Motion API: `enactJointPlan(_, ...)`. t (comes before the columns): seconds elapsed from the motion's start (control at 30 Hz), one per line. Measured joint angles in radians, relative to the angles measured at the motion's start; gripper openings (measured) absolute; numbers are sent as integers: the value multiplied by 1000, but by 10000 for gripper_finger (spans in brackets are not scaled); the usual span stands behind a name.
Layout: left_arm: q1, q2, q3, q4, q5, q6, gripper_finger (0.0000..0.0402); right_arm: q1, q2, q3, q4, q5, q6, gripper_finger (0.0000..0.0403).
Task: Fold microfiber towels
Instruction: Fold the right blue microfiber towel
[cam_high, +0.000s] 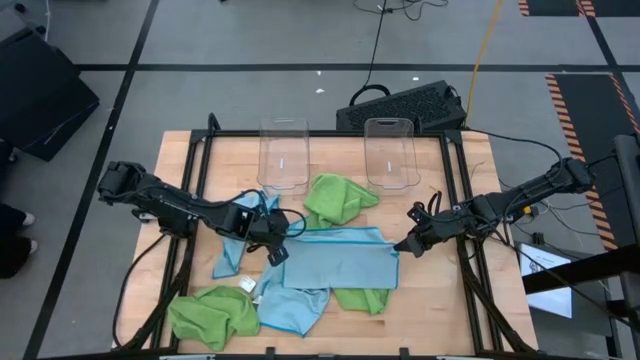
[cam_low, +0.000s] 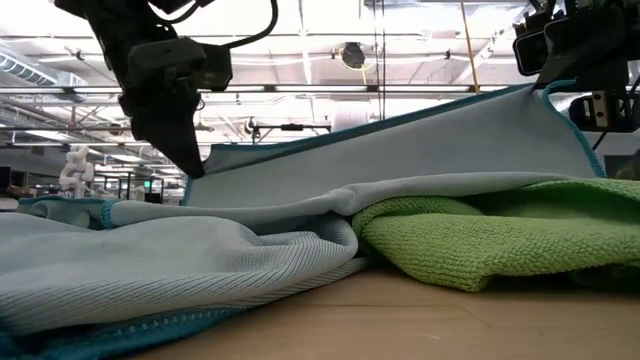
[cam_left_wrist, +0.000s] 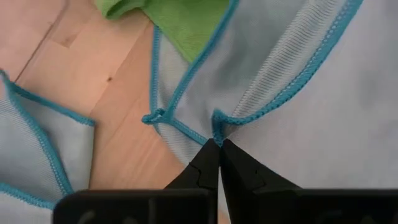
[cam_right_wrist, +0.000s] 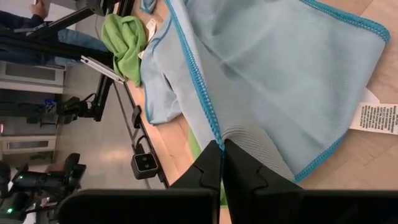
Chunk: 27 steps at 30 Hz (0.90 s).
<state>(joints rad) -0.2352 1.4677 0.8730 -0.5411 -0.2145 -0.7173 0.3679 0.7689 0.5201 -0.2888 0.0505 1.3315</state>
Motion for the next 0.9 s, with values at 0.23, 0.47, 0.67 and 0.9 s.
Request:
enactJointPlan(0.23, 0, 1, -3, -56, -14, -25, 86, 1, 0, 0, -2, -2, 10, 0)
enactJointPlan(0.47, 0, 1, -3, -35, -14, -60, 136, 0, 0, 0, -1, -2, 10, 0)
enactJointPlan(0.67, 0, 1, -2, 54, -21, -129, 143, -1, 0, 0, -1, 0, 10, 0)
enactJointPlan(0.9, 47, 1, -2, 141, -3, -161, 154, -2, 0, 0, -1, 0, 10, 0)
